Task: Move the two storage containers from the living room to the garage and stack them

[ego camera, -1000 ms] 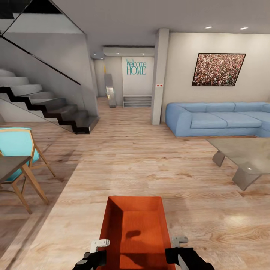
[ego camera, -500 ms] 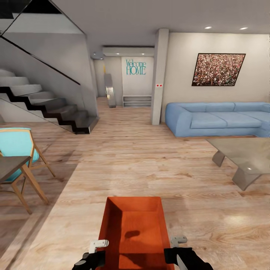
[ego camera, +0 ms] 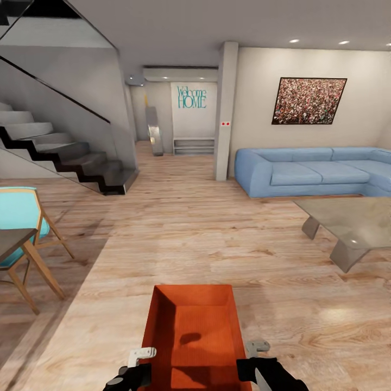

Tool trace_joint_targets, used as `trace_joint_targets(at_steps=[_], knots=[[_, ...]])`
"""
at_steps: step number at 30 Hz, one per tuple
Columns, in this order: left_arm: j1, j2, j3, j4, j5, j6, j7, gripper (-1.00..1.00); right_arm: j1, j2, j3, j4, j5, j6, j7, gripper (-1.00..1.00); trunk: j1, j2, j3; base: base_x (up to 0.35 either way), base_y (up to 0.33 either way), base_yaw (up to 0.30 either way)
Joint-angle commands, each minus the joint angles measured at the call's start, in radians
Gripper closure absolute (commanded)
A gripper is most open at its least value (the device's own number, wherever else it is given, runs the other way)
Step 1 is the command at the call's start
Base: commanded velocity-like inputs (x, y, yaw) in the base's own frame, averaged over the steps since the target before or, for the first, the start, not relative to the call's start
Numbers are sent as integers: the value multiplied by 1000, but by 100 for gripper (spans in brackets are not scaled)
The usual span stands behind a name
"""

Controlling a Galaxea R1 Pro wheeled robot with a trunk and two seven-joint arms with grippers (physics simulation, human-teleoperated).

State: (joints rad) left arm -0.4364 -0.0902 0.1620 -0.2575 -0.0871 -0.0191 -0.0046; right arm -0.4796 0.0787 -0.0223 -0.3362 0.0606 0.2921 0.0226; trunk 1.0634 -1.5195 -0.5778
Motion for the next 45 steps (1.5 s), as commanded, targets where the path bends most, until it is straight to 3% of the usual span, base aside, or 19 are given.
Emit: trace_joint_targets(at_steps=[1,45], knots=[[-1,1,-2,4,-5,4,-17,100,-1,-34,25,-4,-19,1,14,100,0,-1,-1,0,0,-7],[-1,1,-2,4,-2,1,-19,100,-1,-34,25,-6,-18,1,13,100,0,-1,-3,150,31,10]])
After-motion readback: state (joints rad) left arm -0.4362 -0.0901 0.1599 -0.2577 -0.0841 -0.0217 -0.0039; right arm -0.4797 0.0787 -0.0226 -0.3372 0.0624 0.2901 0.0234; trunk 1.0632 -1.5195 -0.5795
